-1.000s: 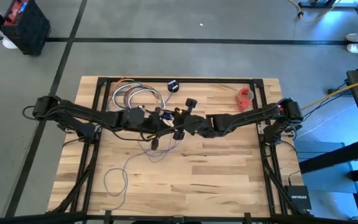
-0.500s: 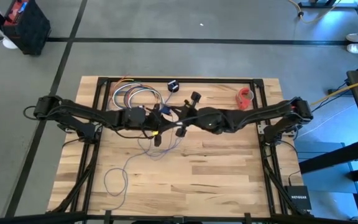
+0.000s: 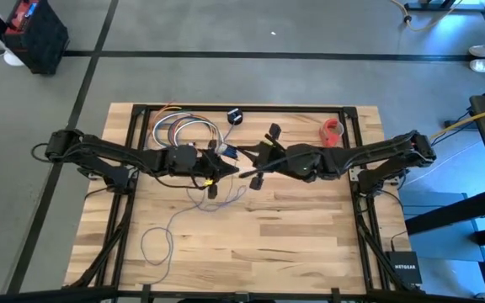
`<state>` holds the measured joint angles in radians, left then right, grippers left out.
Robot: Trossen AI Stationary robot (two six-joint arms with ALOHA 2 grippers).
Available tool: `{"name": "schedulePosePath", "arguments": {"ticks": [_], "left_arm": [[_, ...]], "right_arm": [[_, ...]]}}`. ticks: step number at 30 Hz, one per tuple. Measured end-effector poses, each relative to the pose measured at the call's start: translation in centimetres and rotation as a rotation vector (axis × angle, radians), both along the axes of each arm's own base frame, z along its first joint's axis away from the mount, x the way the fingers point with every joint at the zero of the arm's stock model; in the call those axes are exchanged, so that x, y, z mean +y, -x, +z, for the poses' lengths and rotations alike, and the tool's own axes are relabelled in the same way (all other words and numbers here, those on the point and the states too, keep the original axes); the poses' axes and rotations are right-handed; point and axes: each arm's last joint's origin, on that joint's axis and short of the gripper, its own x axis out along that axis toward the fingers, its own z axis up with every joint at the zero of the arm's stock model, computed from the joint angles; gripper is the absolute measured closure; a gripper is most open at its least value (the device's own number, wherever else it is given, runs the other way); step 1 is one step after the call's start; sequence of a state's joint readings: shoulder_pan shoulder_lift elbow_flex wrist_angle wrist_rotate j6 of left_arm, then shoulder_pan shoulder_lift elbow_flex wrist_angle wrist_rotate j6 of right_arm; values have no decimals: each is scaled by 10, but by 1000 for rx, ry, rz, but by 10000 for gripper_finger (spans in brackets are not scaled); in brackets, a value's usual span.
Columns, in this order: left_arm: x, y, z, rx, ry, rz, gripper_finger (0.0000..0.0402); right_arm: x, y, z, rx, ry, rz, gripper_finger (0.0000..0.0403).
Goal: Coil cords
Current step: Coil the blue wire onto the spool
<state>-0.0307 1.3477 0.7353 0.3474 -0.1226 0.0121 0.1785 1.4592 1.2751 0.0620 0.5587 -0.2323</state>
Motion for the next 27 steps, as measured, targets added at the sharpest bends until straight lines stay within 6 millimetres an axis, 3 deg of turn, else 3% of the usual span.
{"name": "schedulePosePath", "arguments": {"ticks": [10,18,23,27], "left_arm": [[-1,2,-8,68,-16,-6,396],[-1,2,-7,55,18,7,398],[-1,2,-7,58,42,-1,375],[-1,2,-7,64,49,0,333]], "right_arm": [[4,28,31,-93,6,-2,393],[3,30,29,-58,15,0,393],[3,30,28,-52,16,0,393],[3,30,28,-49,16,0,393]]}}
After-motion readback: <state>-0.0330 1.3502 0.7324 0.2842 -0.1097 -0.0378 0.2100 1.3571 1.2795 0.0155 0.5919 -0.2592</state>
